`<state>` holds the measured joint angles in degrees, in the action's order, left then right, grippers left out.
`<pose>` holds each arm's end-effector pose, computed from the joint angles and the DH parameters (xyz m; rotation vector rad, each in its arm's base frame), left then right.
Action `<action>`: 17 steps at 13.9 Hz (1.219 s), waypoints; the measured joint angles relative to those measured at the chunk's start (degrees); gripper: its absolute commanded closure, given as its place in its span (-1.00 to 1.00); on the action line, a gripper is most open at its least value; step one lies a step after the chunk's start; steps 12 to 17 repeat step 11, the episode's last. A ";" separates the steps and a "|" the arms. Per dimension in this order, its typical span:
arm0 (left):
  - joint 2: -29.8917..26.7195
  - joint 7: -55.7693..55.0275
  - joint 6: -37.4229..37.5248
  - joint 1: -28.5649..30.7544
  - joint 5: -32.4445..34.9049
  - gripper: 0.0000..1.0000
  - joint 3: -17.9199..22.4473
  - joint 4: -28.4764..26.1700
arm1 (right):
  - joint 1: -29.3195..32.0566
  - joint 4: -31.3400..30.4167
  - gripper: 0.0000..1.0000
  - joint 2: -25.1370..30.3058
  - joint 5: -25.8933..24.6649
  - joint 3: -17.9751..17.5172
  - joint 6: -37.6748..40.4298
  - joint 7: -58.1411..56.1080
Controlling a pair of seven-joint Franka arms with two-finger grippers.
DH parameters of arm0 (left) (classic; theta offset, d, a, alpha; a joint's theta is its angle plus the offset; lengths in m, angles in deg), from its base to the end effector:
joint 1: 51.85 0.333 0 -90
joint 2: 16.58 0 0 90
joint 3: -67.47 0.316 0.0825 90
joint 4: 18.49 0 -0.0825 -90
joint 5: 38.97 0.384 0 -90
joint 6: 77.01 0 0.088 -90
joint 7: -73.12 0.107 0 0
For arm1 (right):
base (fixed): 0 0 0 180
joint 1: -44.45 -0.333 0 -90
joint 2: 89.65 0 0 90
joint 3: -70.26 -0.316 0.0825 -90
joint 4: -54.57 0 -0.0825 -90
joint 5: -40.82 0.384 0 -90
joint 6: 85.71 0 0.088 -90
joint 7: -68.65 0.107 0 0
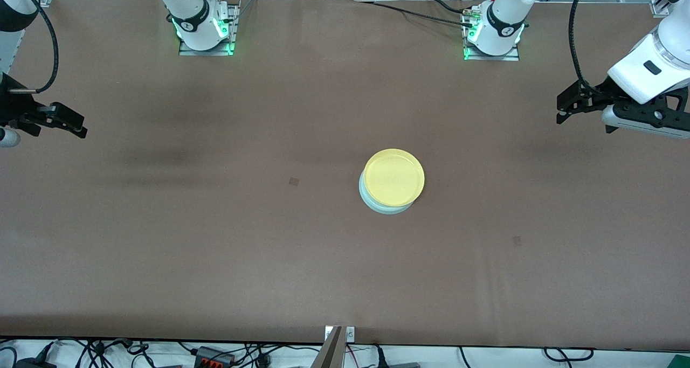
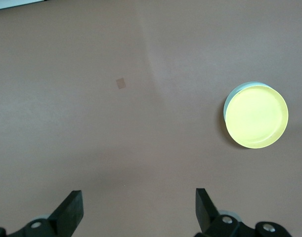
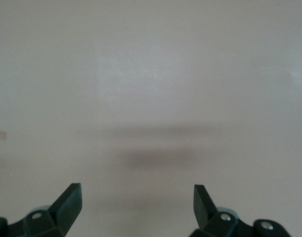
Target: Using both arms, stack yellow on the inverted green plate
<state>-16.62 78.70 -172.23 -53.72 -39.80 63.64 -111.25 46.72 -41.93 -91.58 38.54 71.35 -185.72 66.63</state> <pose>0.5594 -0.0573 0.6102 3.1114 -0.3057 0.0682 0.5748 -0.0372 0.5669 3.1001 -0.0263 0.0398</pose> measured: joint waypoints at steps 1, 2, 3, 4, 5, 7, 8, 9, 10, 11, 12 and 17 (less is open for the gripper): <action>0.00 0.00 0.14 0.00 0.00 -1.00 0.00 0.02 | -0.01 -0.06 -1.00 -0.08 -0.01 0.00 0.00 0.00; 0.00 0.00 0.39 0.00 0.00 -1.00 0.00 0.03 | -0.02 -0.09 -1.00 -0.18 -0.02 0.00 0.00 0.00; 0.00 0.00 0.57 0.00 0.00 -1.00 0.00 0.03 | -0.03 -0.09 -1.00 -0.30 -0.03 0.00 0.00 0.00; 0.00 0.00 0.68 0.00 0.00 -1.00 0.00 0.04 | -0.03 -0.09 -1.00 -0.43 -0.03 0.00 0.00 0.00; 0.00 0.00 0.72 0.00 0.00 -1.00 0.00 0.04 | -0.03 -0.10 -1.00 -0.59 -0.04 0.00 0.00 0.00; 0.00 0.00 0.74 0.00 0.00 -1.00 0.00 0.05 | -0.03 -0.10 -1.00 -0.77 -0.06 0.00 0.00 0.00; 0.00 0.00 0.74 0.02 0.00 -1.00 0.00 0.05 | -0.03 -0.11 -1.00 -0.79 -0.06 0.00 0.00 0.00; 0.00 0.00 0.74 0.05 0.00 -1.00 0.00 0.05 | -0.03 -0.11 -1.00 -0.78 -0.06 0.00 0.01 0.00; 0.00 0.00 0.75 0.09 0.00 -1.00 0.00 0.05 | -0.03 -0.11 -1.00 -0.79 -0.06 0.00 0.01 0.00; 0.00 0.00 0.75 0.10 0.00 -1.00 0.00 0.05 | -0.03 -0.11 -1.00 -0.79 -0.06 0.00 0.01 0.00; 0.00 0.00 0.75 0.10 0.00 -1.00 0.00 0.05 | -0.03 -0.11 -1.00 -0.79 -0.06 0.00 0.01 0.00; 0.00 0.00 0.75 0.10 0.00 -1.00 0.00 0.05 | -0.03 -0.11 -1.00 -0.79 -0.06 0.00 0.01 0.00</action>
